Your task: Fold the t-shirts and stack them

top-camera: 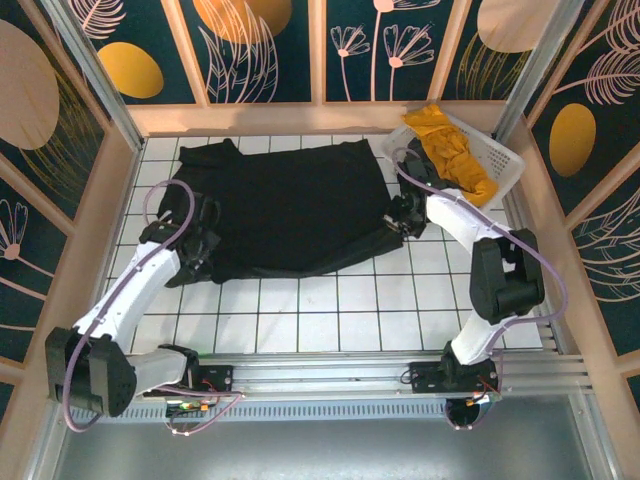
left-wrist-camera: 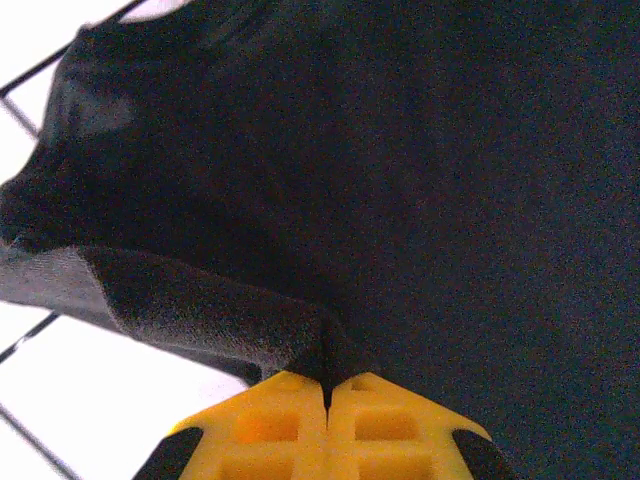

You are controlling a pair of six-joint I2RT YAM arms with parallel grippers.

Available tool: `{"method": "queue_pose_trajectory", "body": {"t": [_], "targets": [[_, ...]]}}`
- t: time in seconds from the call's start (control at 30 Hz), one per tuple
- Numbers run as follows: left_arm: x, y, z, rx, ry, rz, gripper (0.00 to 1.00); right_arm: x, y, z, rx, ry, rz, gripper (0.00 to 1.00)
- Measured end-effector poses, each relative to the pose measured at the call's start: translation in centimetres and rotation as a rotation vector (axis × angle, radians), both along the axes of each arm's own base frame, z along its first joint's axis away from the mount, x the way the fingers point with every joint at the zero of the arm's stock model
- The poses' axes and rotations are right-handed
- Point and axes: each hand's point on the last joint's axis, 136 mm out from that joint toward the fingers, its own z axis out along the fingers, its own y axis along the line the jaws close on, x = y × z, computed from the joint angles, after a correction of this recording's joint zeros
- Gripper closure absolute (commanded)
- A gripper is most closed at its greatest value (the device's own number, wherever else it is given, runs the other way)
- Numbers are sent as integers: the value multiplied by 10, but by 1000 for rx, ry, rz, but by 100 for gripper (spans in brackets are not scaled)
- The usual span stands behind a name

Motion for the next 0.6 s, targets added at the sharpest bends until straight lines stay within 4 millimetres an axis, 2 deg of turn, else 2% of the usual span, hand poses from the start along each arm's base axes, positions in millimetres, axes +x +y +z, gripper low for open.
{"method": "queue_pose_trajectory", "body": {"t": [0.17, 0.33, 0.6], "targets": [[33, 15, 6, 44, -33, -1, 100, 27, 7, 1, 3, -12, -23, 100], [50, 37, 7, 95, -36, 14, 100, 47, 9, -1, -2, -14, -39, 100], [65, 54, -2, 158, -9, 0, 100, 76, 7, 3, -8, -36, -76, 100]]}}
